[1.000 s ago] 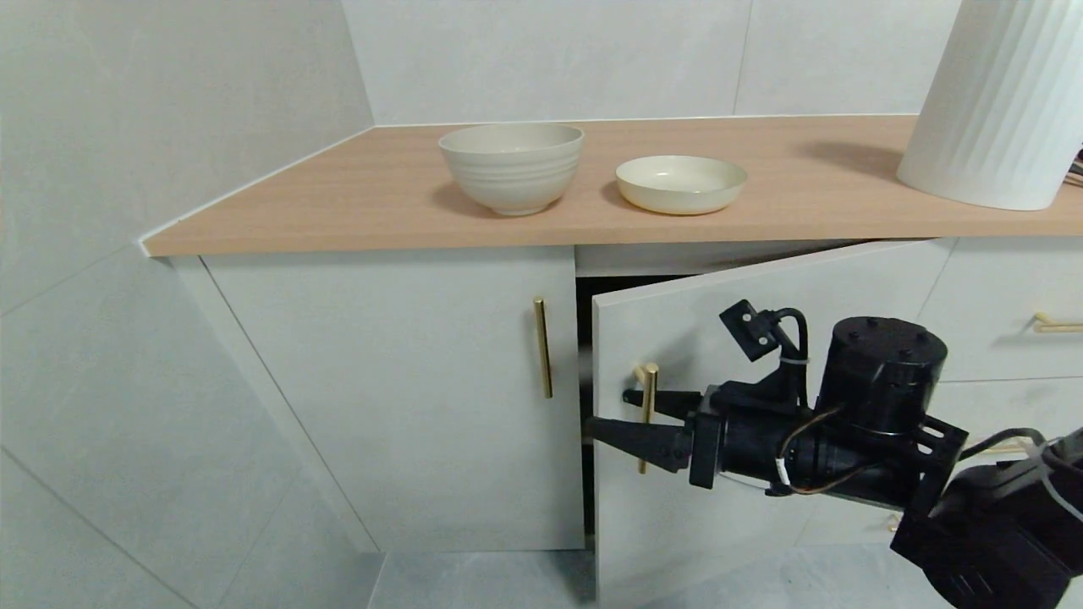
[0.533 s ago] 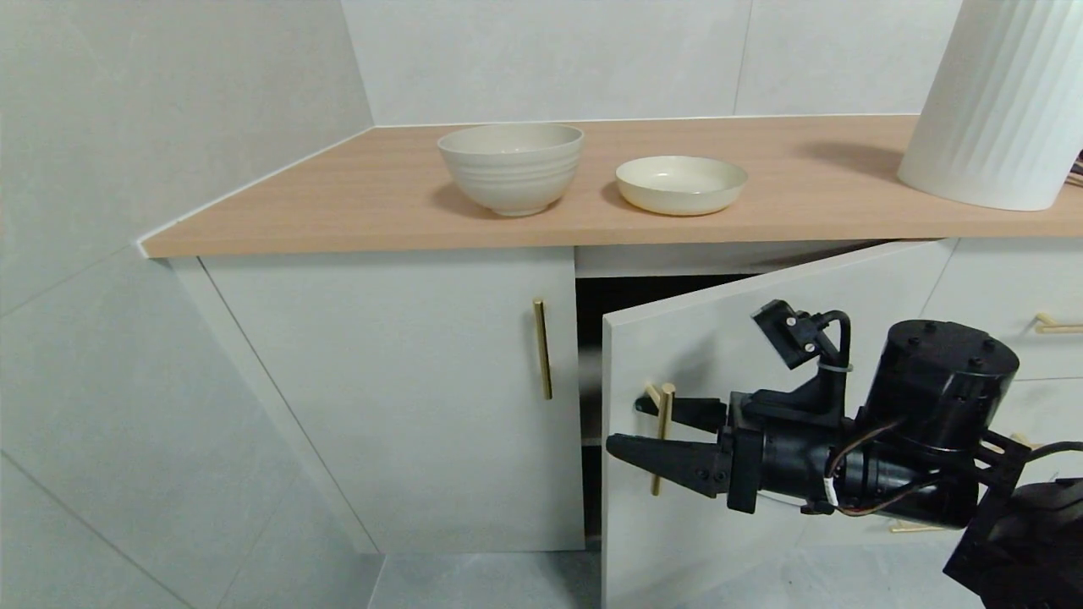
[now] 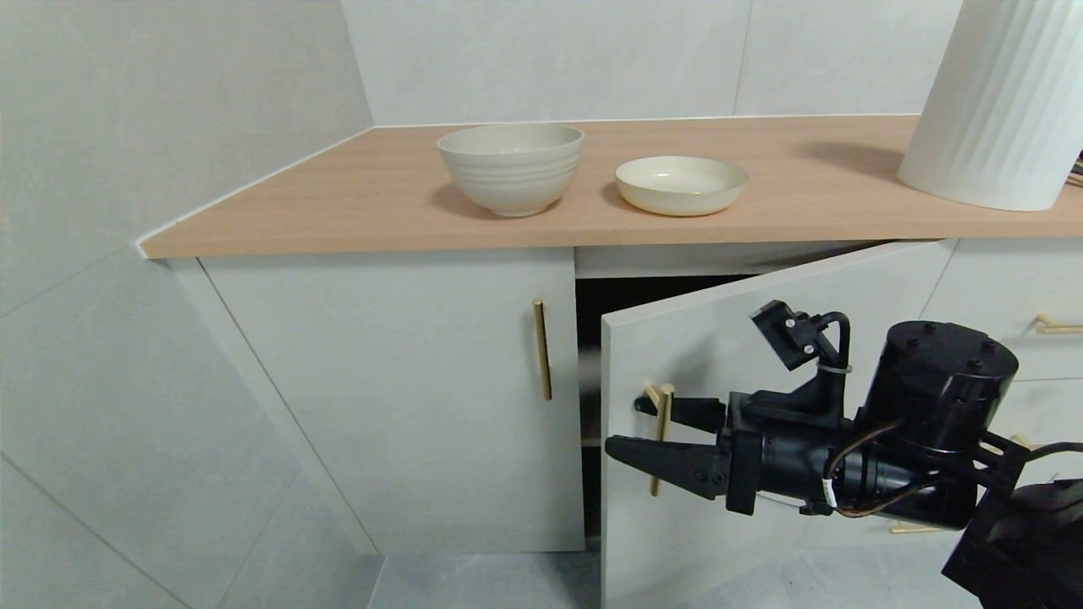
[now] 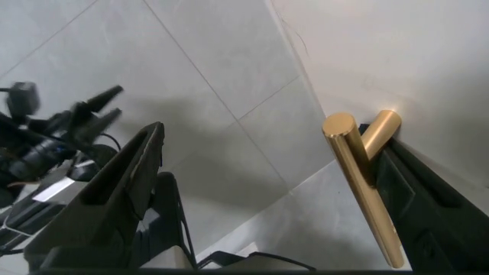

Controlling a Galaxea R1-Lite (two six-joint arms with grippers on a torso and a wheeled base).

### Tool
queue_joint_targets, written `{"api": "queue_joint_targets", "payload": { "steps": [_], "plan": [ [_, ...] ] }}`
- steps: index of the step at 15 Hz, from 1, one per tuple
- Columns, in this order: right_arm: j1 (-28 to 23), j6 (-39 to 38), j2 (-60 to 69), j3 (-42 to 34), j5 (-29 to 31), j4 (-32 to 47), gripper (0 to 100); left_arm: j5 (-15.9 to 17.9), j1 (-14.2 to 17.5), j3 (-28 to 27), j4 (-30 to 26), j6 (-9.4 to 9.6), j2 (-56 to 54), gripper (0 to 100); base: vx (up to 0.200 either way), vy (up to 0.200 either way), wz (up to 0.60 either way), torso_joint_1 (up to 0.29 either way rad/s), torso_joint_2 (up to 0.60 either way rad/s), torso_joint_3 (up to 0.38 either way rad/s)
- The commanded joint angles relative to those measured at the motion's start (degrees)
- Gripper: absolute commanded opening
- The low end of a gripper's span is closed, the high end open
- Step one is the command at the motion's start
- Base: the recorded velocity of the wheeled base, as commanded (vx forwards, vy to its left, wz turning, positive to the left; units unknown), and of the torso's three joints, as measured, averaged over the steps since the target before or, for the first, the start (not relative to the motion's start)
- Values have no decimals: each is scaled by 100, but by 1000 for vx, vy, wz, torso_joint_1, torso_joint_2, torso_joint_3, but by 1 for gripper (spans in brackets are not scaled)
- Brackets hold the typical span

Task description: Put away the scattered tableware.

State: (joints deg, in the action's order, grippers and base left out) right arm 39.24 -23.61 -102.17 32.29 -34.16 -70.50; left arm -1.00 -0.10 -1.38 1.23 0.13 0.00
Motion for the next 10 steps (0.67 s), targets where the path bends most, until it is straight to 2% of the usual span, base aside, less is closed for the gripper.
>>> {"api": "queue_joint_targets", "payload": {
  "steps": [1,2,3,4,5,6,7,8,10],
  "plan": [
    [22,-3,-57,-4,6,10,100,188,1,-627,-229,-5,26,100,0,0,0,0,0,0],
    [22,-3,-57,5,6,19,100,566,-25,-1014,-554,-5,149,100,0,0,0,0,0,0],
    [22,-3,-75,14,6,10,100,1137,-69,-1532,-967,-5,545,100,0,0,0,0,0,0],
    [22,-3,-84,14,6,19,100,1524,-69,-2051,-1204,31,1187,100,0,0,0,0,0,0],
    [22,-29,-84,23,6,10,100,1752,-78,-2402,-1213,48,1740,100,0,0,0,0,0,0],
    [22,-29,-75,23,6,10,100,2104,-78,-2789,-1204,154,2514,100,0,0,0,0,0,0],
    [22,-29,-75,23,6,10,100,2244,-78,-2965,-1187,180,2874,100,0,0,0,0,0,0],
    [22,-38,-66,23,6,10,100,2420,-78,-3413,-1107,171,3753,100,0,0,0,0,0,0],
    [22,-29,-57,14,6,10,100,2420,-157,-3712,-466,145,4896,100,0,0,0,0,0,0]
  ]
}}
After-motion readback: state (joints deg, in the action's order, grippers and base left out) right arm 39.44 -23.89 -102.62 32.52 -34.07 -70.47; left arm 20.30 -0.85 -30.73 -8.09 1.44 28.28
